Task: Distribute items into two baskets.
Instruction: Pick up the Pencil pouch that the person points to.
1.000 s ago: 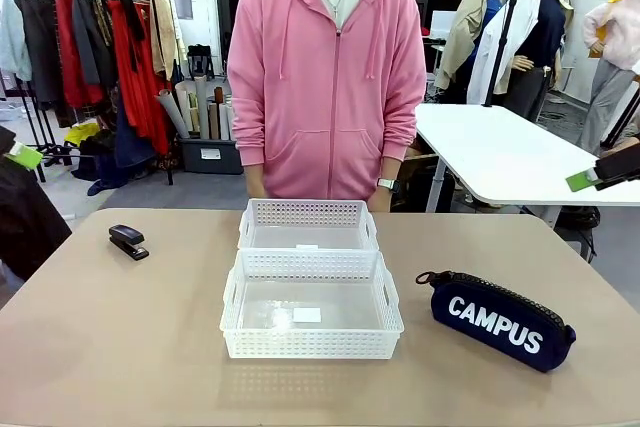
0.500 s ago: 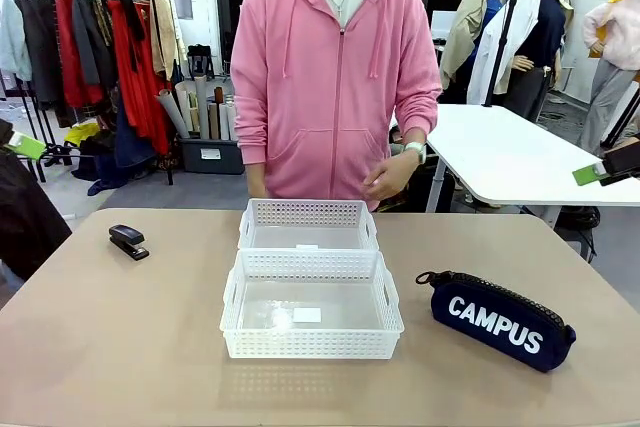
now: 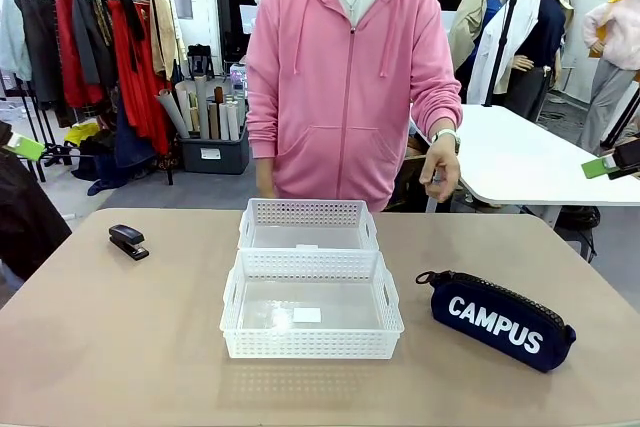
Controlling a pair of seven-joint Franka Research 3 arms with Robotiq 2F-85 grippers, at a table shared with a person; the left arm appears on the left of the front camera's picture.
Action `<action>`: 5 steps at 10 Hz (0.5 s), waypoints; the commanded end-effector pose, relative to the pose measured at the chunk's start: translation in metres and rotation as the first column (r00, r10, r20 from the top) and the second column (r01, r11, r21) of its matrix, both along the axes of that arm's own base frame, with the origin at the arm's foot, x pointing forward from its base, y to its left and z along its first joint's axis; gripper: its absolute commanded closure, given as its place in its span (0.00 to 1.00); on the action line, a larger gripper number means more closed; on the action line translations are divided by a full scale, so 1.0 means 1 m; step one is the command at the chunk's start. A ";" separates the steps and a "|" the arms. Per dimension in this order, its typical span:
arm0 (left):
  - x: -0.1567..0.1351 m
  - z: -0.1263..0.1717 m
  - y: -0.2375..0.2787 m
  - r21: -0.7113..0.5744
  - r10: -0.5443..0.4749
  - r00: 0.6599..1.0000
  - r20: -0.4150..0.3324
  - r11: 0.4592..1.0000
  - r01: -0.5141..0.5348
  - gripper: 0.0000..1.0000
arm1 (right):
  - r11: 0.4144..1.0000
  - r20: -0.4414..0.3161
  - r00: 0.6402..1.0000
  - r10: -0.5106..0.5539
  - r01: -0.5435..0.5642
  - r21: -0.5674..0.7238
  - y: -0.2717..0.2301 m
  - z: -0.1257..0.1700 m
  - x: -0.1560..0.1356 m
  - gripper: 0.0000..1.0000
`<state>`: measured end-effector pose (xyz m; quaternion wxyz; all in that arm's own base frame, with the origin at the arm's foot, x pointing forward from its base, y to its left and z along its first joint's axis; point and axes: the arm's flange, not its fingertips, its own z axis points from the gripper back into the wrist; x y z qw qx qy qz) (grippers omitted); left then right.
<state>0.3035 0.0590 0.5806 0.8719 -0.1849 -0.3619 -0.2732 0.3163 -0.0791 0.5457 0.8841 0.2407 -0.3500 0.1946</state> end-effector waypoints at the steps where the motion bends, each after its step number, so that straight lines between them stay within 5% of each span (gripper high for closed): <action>1: 0.000 0.000 0.000 -0.002 -0.003 1.000 0.002 1.000 0.003 0.00 | 1.000 -0.003 1.000 0.004 -0.004 0.005 0.001 -0.001 0.001 0.00; 5: 0.000 0.000 0.000 -0.002 -0.003 1.000 0.002 1.000 0.003 0.00 | 1.000 -0.003 1.000 0.004 -0.004 0.005 0.001 -0.001 0.001 0.00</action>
